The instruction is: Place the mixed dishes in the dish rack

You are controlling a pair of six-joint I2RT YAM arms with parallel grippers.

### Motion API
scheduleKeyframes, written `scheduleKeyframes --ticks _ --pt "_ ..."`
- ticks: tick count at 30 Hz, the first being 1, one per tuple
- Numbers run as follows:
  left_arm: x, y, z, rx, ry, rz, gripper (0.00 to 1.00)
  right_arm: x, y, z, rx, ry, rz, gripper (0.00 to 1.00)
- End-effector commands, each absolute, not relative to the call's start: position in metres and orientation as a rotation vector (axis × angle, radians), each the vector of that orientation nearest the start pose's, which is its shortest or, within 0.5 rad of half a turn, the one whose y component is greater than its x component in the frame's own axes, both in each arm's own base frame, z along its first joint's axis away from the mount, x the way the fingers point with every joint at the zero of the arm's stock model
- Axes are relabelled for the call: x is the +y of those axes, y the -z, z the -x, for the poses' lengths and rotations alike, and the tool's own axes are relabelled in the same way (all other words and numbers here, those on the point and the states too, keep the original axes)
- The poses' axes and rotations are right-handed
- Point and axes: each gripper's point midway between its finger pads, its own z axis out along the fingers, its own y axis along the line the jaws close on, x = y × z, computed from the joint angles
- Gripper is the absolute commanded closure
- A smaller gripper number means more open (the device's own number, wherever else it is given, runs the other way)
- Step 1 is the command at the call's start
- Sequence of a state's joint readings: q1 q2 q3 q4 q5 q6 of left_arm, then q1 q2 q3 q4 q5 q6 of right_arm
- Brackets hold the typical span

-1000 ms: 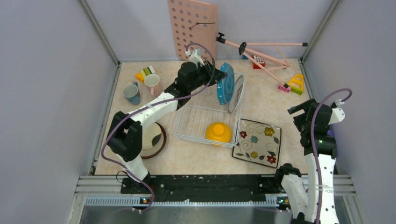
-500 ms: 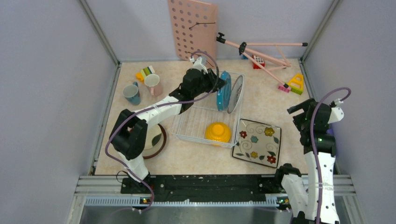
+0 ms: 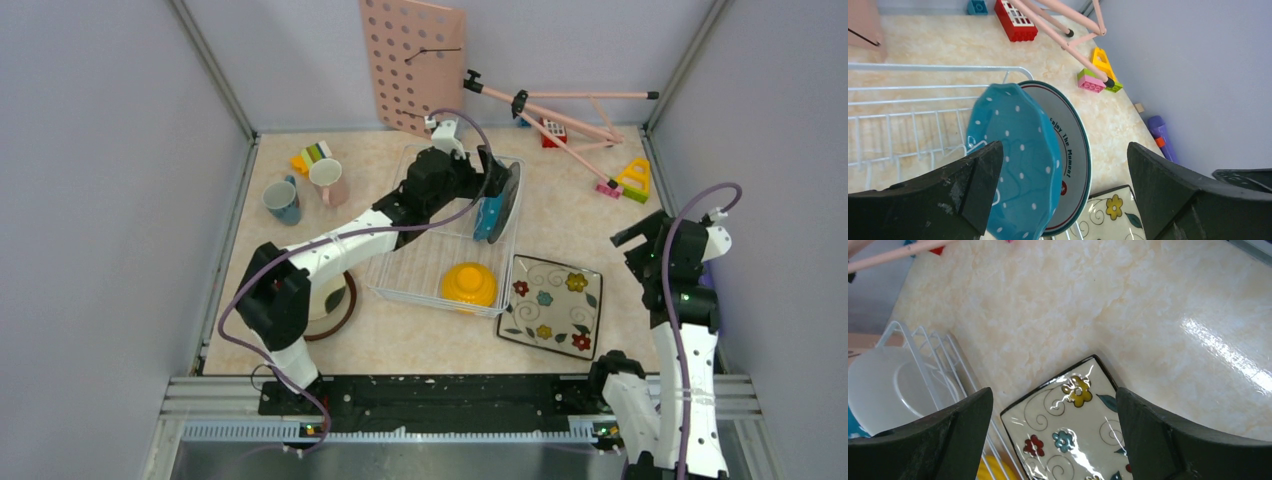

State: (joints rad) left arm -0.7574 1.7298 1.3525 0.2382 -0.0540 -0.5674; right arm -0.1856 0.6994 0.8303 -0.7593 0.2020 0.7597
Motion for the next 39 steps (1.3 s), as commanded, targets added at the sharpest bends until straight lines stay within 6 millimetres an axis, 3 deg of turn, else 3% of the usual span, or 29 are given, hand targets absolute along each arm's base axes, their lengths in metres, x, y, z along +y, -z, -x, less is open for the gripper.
scheduleKeyframes --ticks 1,5,8,11,14,19,25,31,39 --pt "-0.361 -0.348 -0.373 1.636 0.915 -0.172 0.02 -0.046 -0.188 -0.223 2.022 -0.076 -1.041 0.09" --pt "-0.333 -0.357 -0.345 1.656 0.84 -0.263 0.02 -0.038 -0.164 -0.213 2.127 -0.082 -1.044 0.09" --pt "-0.314 -0.345 -0.322 1.713 0.785 -0.353 0.02 -0.025 -0.145 -0.208 2.198 -0.147 -1.028 0.1" --pt "-0.292 -0.33 -0.297 1.762 0.757 -0.394 0.02 0.002 -0.131 -0.208 2.27 -0.315 -0.939 0.13" --pt "-0.268 -0.311 -0.275 1.824 0.738 -0.386 0.02 0.035 -0.137 -0.216 2.302 -0.511 -0.726 0.18" --pt "-0.233 -0.28 -0.236 1.949 0.734 -0.346 0.02 0.051 -0.128 -0.215 2.35 -0.541 -0.657 0.18" --pt "-0.184 -0.244 -0.201 2.078 0.652 -0.229 0.02 0.09 -0.125 -0.213 2.321 -0.83 -0.502 0.18" --pt "-0.129 -0.212 -0.204 2.14 0.437 0.029 0.02 0.122 -0.136 -0.211 2.247 -1.084 -0.371 0.18" --pt "-0.111 -0.186 -0.227 2.16 0.458 0.185 0.03 0.157 -0.127 -0.205 2.261 -1.211 -0.265 0.23"
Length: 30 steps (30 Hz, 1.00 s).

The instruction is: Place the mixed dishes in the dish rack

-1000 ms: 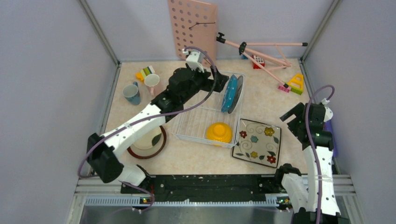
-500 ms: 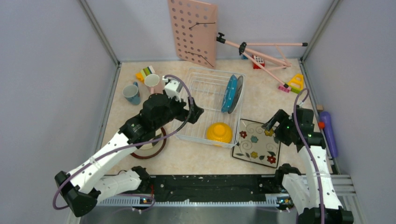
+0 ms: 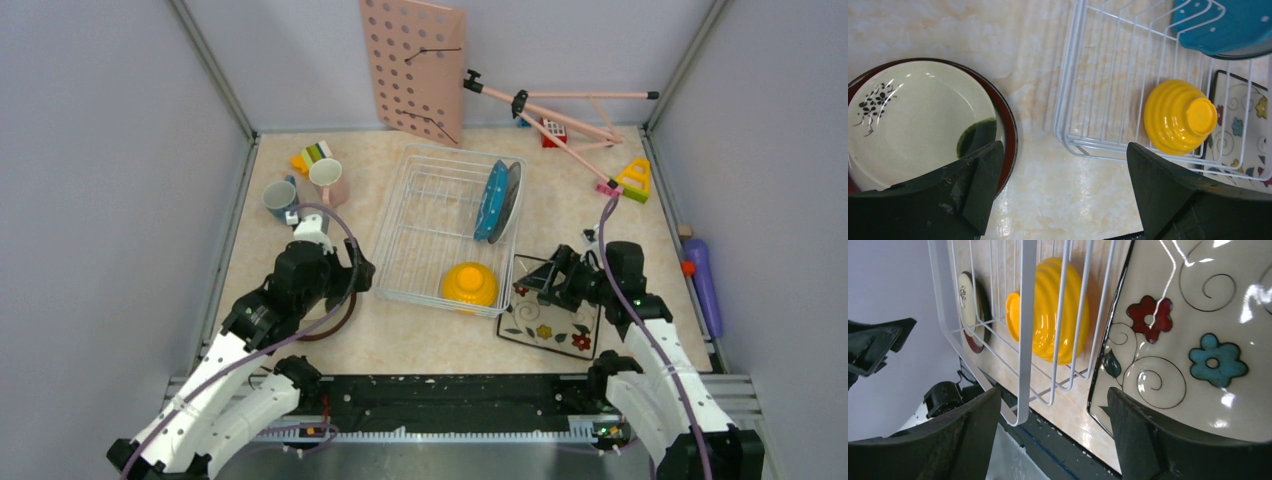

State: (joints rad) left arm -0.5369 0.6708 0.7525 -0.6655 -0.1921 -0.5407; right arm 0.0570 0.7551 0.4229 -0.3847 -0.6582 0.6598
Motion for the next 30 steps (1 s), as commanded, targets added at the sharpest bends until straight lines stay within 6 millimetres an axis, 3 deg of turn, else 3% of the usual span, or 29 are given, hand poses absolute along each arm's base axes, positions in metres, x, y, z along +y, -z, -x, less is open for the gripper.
scheduleKeyframes --ticks 1,5,11,16,24,30 --pt "-0.109 -0.183 -0.23 2.162 0.466 0.202 0.04 0.159 -0.126 -0.206 2.256 -1.226 -0.265 0.26" --pt "-0.112 -0.182 -0.239 2.134 0.539 0.22 0.12 0.167 -0.131 -0.213 2.216 -1.255 -0.254 0.31" --pt "-0.133 -0.171 -0.242 2.174 0.69 0.202 0.2 0.184 -0.14 -0.221 2.207 -1.287 -0.206 0.37" --pt "-0.146 -0.159 -0.246 2.163 0.795 0.256 0.35 0.188 -0.133 -0.232 2.25 -1.239 -0.234 0.55" --pt "-0.138 -0.144 -0.256 2.175 0.733 0.326 0.5 0.185 -0.133 -0.248 2.251 -1.18 -0.275 0.83" --pt "-0.138 -0.137 -0.269 2.14 0.724 0.366 0.68 0.187 -0.134 -0.262 2.236 -1.174 -0.281 0.88"
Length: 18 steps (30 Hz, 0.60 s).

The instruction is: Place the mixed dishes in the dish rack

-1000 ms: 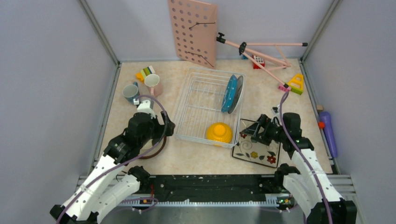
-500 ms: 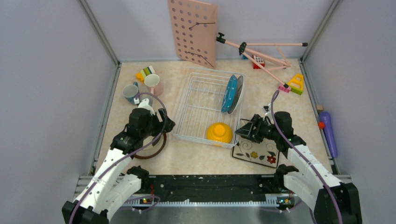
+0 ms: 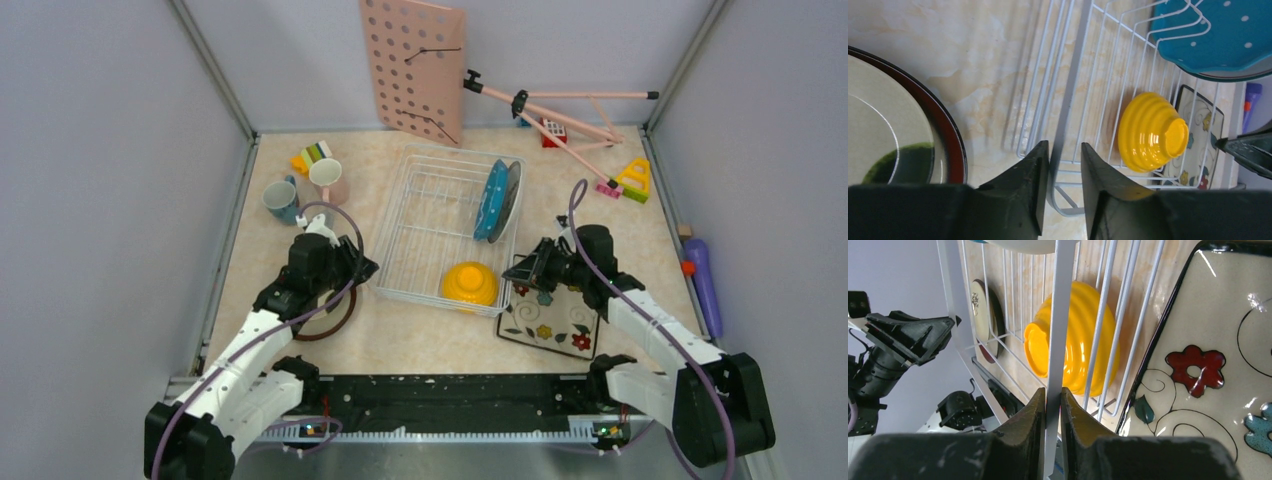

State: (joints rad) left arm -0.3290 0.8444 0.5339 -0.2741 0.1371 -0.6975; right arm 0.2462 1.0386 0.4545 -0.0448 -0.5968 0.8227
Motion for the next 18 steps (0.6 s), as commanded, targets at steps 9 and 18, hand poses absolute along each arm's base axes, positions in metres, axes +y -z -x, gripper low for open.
scheduleKeyframes --ticks 9,18 --pt "-0.124 -0.133 -0.292 2.119 0.59 0.394 0.81 0.188 -0.143 -0.292 2.207 -1.132 -0.28 0.92" --pt "-0.126 -0.155 -0.315 2.067 0.565 0.379 0.59 0.192 -0.15 -0.315 2.19 -1.115 -0.283 0.74"
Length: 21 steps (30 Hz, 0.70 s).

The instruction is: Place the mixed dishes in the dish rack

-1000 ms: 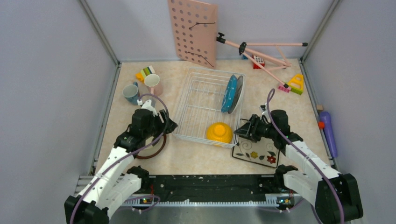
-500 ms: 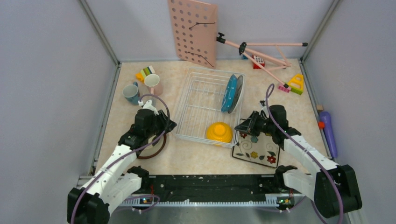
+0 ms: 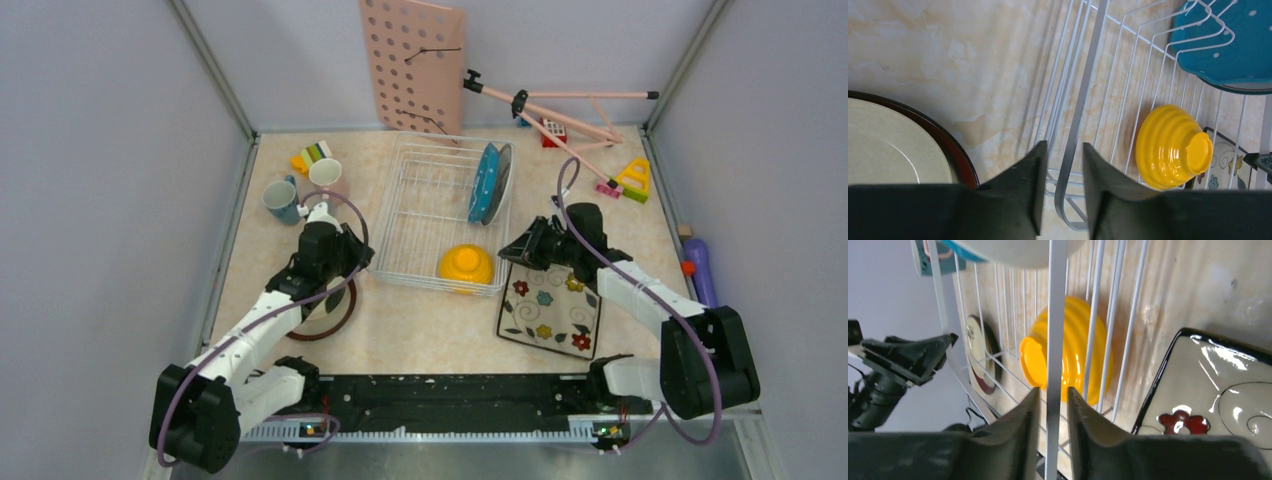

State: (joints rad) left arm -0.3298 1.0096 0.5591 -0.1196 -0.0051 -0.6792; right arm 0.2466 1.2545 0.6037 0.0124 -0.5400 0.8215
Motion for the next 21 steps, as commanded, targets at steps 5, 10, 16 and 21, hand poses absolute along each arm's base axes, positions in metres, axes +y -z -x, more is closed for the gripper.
scheduleKeyframes --ticks 5,10,16,21 --pt "-0.12 -0.17 -0.312 2.08 0.511 0.325 0.26 0.179 -0.159 -0.313 2.2 -1.015 -0.311 0.24" --pt "-0.121 -0.194 -0.299 2.045 0.534 0.247 0.04 0.151 -0.161 -0.302 2.228 -0.819 -0.368 0.05" --pt "-0.153 -0.223 -0.279 1.959 0.556 0.041 0.02 0.11 -0.155 -0.279 2.272 -0.587 -0.459 0.05" --pt "-0.192 -0.249 -0.257 1.86 0.576 -0.181 0.06 0.088 -0.145 -0.253 2.378 -0.441 -0.511 0.04"
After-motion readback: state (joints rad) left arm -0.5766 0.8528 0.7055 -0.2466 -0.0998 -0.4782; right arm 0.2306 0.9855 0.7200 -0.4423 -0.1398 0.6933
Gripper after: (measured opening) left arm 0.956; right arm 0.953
